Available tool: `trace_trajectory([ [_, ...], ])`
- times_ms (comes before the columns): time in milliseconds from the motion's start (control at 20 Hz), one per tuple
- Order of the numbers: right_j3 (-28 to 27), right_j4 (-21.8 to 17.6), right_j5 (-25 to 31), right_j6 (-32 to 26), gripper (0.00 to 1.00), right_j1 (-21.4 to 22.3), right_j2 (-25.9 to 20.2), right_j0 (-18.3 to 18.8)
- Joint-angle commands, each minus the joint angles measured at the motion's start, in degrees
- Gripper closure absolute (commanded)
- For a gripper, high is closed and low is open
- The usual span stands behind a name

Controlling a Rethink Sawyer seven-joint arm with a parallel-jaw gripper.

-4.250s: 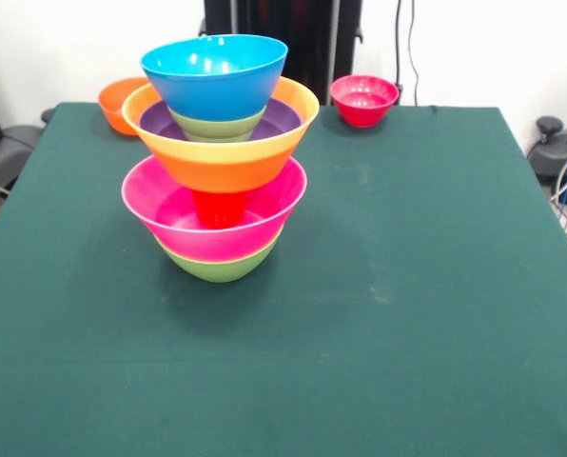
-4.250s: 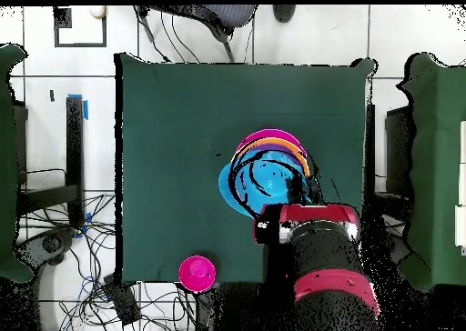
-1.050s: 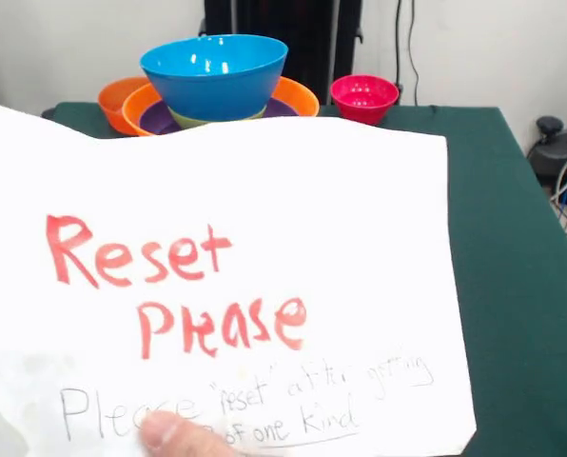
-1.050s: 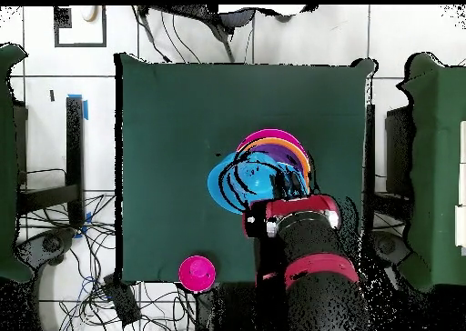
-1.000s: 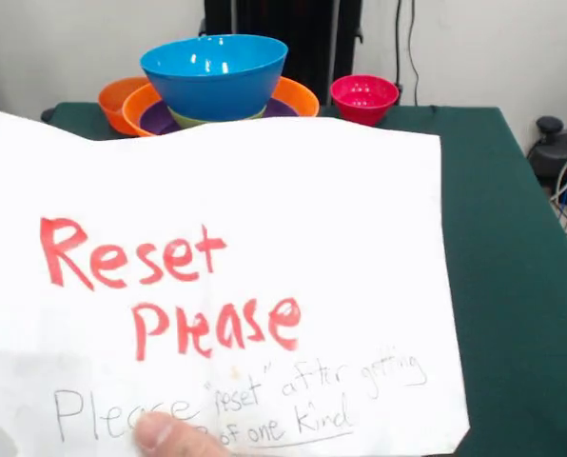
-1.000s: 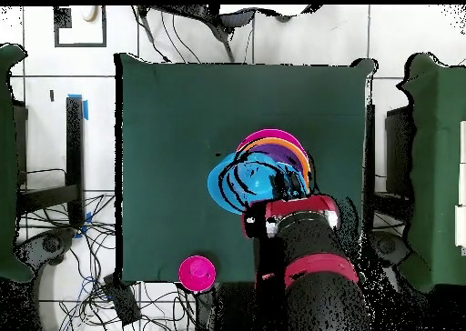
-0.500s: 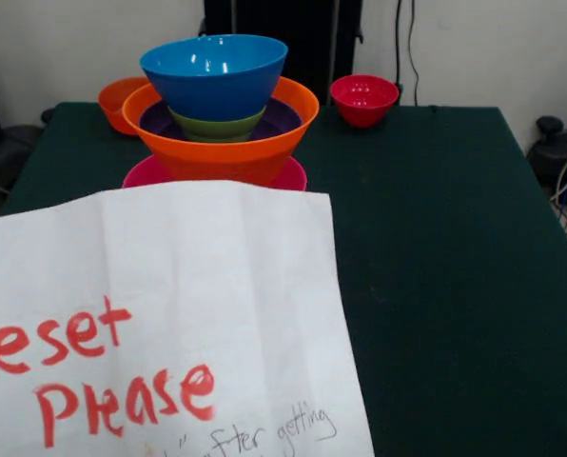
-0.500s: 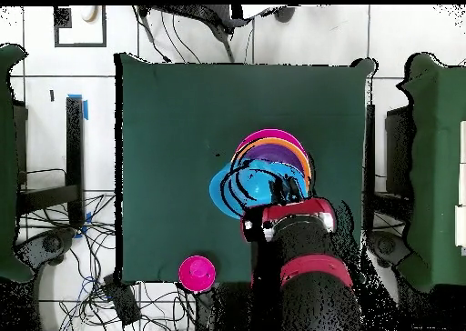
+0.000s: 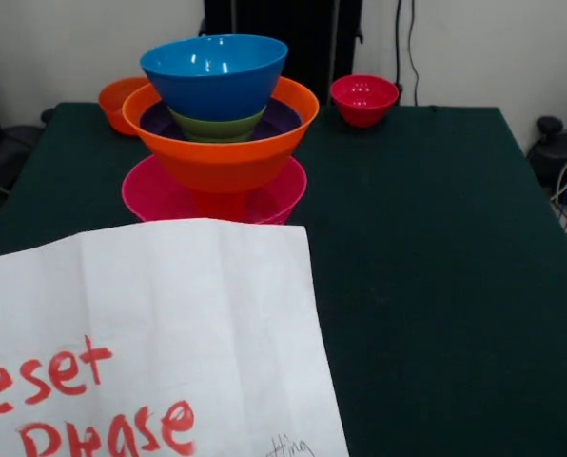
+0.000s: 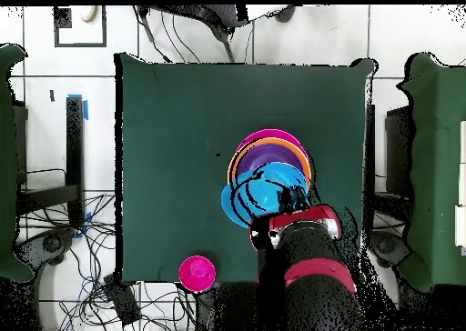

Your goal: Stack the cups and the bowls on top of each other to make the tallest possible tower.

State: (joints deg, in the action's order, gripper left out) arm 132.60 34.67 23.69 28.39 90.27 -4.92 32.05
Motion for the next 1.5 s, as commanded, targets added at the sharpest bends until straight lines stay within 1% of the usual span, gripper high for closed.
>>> trace_trajectory([
  [50, 5.0, -5.9, 12.3, 1.6, 1.0, 0.9, 4.5, 1.7],
  [300, 2.9, -6.8, 18.1, 0.2, 1.0, 2.3, 5.5, 4.4],
  [500, 0.5, -9.9, 23.6, -1.7, 1.0, 3.4, 6.7, 7.9],
  [750, -1.8, -12.6, 28.5, -1.2, 1.0, 4.2, 7.0, 10.9],
  [850, -2.8, -13.9, 30.4, -0.2, 1.0, 4.7, 7.0, 11.7],
  [1000, -4.4, -15.4, 31.7, 2.0, 1.0, 5.1, 7.0, 12.4],
  [1150, -6.4, -17.2, 33.3, 2.8, 1.0, 5.1, 6.9, 13.3],
  [1500, -9.8, -19.0, 37.5, 1.7, 1.0, 5.2, 7.4, 15.9],
])
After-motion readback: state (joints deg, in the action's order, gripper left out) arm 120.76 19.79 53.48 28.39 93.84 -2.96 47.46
